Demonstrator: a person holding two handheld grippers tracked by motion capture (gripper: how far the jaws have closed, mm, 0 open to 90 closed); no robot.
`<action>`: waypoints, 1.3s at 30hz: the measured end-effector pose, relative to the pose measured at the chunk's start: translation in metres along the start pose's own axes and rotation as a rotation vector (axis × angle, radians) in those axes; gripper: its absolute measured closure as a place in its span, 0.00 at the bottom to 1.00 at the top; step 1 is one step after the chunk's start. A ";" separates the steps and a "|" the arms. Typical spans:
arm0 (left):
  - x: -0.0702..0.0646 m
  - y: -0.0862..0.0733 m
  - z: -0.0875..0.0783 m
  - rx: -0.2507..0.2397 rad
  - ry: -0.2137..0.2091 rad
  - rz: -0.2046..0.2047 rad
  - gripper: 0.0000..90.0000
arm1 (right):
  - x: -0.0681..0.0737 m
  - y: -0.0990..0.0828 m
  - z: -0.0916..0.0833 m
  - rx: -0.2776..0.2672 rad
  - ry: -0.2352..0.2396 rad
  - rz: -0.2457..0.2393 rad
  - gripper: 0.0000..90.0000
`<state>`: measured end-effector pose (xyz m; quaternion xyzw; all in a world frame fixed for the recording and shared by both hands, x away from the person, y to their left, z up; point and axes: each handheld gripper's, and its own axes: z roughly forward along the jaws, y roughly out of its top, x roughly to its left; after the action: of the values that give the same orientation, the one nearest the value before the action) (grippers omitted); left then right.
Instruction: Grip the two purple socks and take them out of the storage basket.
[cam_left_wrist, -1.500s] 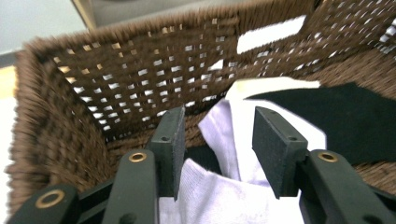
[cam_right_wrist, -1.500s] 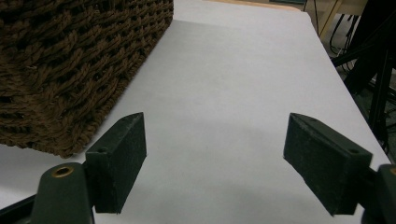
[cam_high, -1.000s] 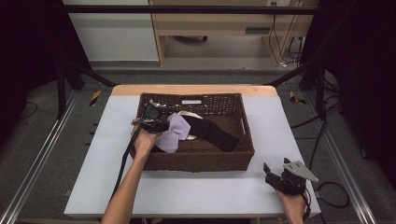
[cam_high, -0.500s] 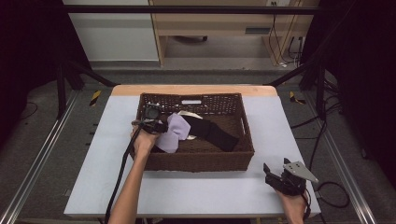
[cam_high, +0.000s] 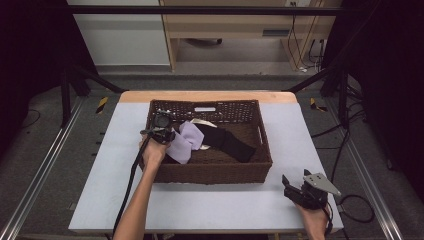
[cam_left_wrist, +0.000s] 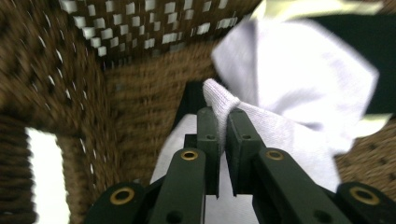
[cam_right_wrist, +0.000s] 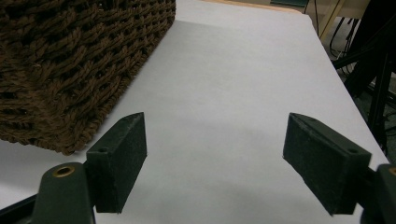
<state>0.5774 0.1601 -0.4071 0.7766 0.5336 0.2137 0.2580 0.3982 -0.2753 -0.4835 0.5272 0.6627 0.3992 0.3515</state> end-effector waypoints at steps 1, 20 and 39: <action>-0.001 0.000 -0.005 -0.053 -0.007 0.021 0.93 | 0.000 0.000 0.000 0.000 0.000 0.000 0.24; -0.003 0.000 -0.054 -0.353 -0.160 -0.012 0.93 | 0.000 0.000 0.001 0.009 -0.005 0.005 0.24; -0.013 -0.020 -0.134 -0.560 -0.297 0.028 0.93 | 0.000 0.000 0.001 0.011 -0.008 0.001 0.24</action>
<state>0.4775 0.1773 -0.3164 0.7053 0.3999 0.2399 0.5339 0.3995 -0.2752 -0.4839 0.5310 0.6632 0.3934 0.3513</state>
